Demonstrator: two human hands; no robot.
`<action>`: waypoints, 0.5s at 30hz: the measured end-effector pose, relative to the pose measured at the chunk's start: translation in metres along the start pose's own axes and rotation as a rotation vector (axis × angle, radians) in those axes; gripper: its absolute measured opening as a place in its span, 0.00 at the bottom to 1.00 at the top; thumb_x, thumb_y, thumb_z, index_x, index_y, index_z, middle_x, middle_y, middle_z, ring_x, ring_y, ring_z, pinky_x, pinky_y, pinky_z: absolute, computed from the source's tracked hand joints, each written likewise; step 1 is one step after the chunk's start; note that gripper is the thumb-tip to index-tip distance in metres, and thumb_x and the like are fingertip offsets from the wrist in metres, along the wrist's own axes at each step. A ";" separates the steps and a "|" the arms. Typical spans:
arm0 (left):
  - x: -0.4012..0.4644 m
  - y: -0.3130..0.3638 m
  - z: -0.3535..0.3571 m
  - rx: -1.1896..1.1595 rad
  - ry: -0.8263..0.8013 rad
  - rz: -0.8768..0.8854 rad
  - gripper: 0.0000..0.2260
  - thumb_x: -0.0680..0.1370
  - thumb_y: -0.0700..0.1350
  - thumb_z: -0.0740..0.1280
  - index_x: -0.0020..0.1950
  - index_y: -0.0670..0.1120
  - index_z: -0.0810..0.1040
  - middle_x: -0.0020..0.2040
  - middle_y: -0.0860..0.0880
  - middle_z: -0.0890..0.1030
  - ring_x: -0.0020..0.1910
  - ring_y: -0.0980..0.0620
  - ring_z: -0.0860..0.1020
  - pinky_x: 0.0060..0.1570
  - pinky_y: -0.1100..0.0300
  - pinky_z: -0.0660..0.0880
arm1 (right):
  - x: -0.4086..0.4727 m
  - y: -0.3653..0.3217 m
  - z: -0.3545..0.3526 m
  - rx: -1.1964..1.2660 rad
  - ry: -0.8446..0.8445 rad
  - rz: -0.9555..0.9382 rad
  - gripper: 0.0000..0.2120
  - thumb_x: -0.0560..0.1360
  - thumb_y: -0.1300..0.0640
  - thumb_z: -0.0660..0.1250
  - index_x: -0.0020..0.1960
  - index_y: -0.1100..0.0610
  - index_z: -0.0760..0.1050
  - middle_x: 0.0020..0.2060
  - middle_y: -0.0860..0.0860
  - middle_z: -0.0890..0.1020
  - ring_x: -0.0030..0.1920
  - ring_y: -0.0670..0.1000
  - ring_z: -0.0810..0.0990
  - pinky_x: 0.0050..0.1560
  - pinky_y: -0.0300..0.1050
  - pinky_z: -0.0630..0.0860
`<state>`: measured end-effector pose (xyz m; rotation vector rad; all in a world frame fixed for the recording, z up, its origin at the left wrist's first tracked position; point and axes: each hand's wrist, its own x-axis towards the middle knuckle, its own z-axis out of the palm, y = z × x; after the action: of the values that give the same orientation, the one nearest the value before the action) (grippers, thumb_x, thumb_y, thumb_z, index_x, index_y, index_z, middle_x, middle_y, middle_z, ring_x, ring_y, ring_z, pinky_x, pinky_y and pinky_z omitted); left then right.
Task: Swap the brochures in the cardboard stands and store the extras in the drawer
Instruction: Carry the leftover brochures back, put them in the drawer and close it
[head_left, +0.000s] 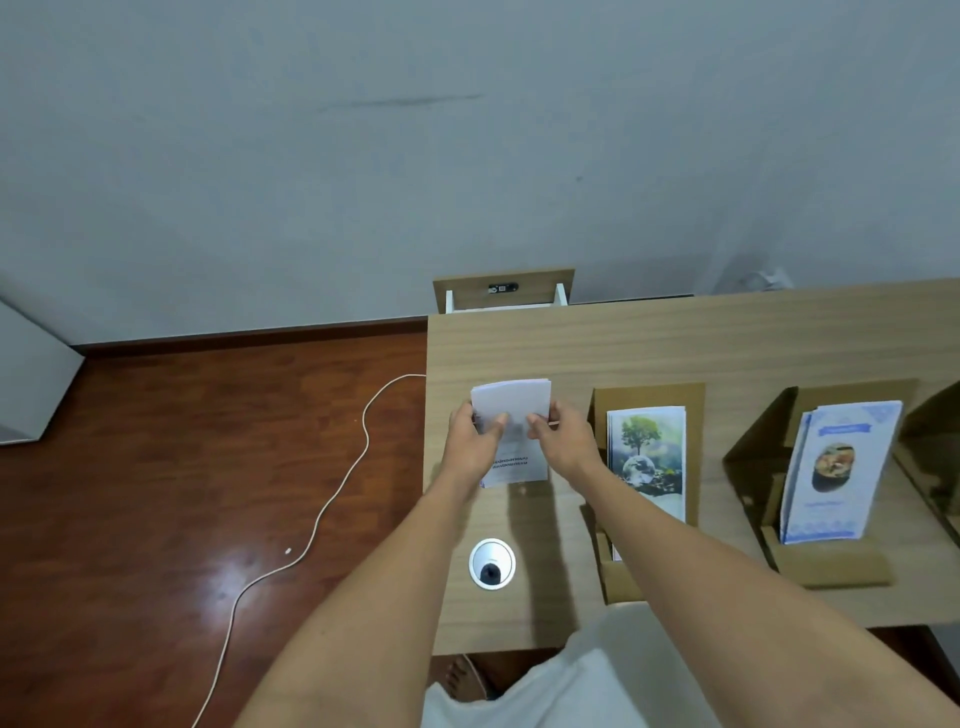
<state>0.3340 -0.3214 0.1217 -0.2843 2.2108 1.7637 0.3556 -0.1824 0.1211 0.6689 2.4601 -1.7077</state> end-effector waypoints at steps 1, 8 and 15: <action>-0.001 0.000 0.001 -0.028 -0.010 -0.003 0.09 0.82 0.40 0.70 0.62 0.43 0.76 0.60 0.42 0.81 0.57 0.44 0.81 0.58 0.51 0.79 | 0.000 0.000 0.000 -0.007 -0.007 -0.004 0.09 0.81 0.62 0.65 0.60 0.64 0.75 0.52 0.59 0.83 0.55 0.61 0.83 0.49 0.45 0.74; -0.002 0.004 0.009 -0.018 0.056 0.080 0.12 0.81 0.39 0.71 0.64 0.40 0.76 0.61 0.39 0.81 0.58 0.44 0.81 0.60 0.51 0.78 | -0.002 -0.004 -0.005 0.006 -0.009 -0.101 0.11 0.82 0.61 0.64 0.63 0.62 0.74 0.55 0.59 0.83 0.57 0.58 0.82 0.60 0.55 0.78; -0.003 -0.005 0.011 0.009 0.018 0.078 0.15 0.83 0.37 0.68 0.68 0.38 0.74 0.64 0.36 0.79 0.65 0.39 0.79 0.68 0.43 0.75 | -0.003 -0.003 -0.003 -0.019 -0.050 -0.092 0.12 0.83 0.63 0.60 0.65 0.62 0.72 0.53 0.58 0.82 0.56 0.59 0.82 0.54 0.47 0.76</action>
<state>0.3399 -0.3120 0.1165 -0.2158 2.2702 1.7976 0.3574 -0.1812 0.1257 0.5115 2.5063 -1.7075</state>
